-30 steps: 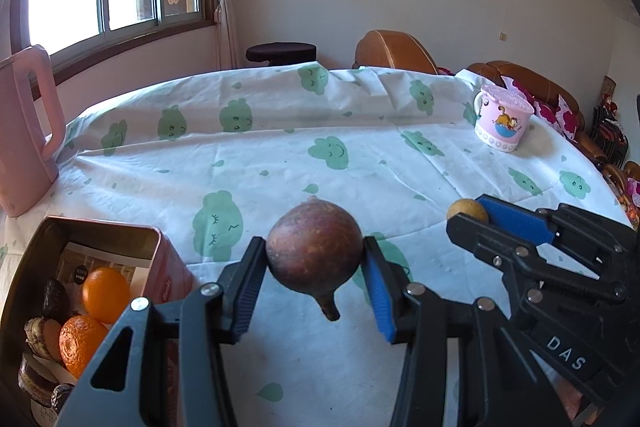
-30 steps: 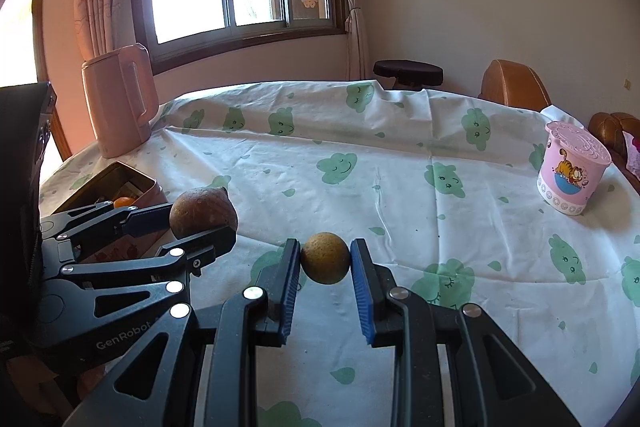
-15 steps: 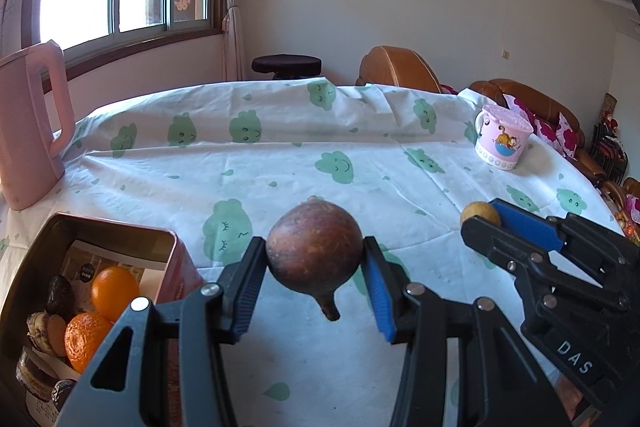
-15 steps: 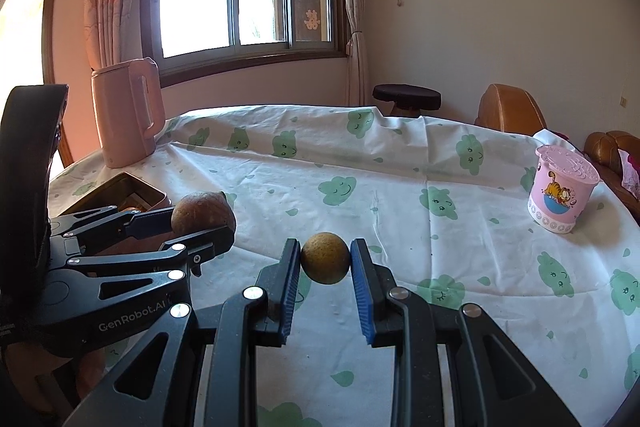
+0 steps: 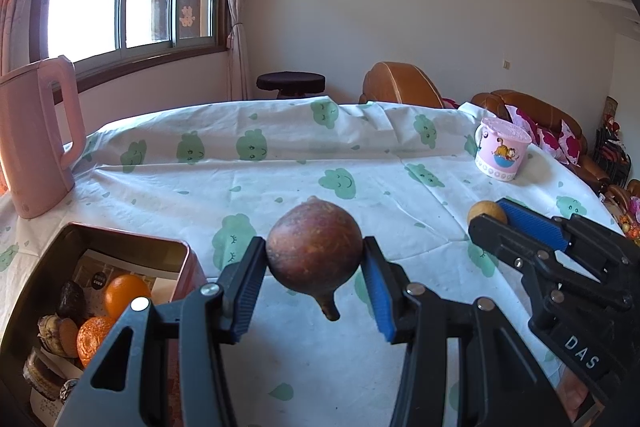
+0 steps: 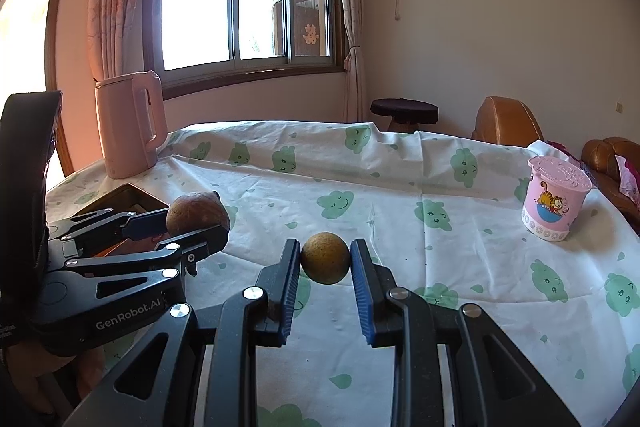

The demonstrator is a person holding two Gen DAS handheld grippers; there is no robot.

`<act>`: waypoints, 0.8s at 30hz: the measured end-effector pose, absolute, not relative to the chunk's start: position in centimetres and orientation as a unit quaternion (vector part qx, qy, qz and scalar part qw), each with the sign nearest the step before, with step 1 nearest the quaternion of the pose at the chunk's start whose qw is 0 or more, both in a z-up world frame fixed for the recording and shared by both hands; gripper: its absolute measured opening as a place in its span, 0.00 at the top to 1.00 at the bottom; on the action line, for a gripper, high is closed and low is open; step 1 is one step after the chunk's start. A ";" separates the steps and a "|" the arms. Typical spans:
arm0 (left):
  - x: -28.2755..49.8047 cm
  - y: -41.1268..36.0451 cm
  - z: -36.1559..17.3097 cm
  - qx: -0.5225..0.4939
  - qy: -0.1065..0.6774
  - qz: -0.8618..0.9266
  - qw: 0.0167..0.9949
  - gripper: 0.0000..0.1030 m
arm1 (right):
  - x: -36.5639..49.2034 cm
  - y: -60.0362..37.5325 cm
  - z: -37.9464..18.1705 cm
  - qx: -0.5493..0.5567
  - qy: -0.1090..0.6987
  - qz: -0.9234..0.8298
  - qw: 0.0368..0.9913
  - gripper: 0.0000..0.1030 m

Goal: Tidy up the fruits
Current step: 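Lift and carry both fruits toward the tin with both grippers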

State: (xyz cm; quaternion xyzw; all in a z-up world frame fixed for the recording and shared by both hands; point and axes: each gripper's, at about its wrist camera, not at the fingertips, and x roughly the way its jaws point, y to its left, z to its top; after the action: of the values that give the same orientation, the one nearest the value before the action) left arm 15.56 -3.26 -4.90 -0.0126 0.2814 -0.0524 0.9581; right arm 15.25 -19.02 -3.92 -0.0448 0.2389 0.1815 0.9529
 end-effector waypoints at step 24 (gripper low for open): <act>13.9 -3.1 -4.0 -0.010 0.235 -0.038 0.971 0.52 | 13.9 -19.5 -3.2 -0.038 0.202 0.180 0.962 0.73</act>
State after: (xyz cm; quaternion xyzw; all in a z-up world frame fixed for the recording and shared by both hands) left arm 13.91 -3.09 -3.98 -0.0097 0.2348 -0.0380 0.9713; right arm 13.94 -19.51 -3.25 -0.0382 0.2017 0.1801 0.9620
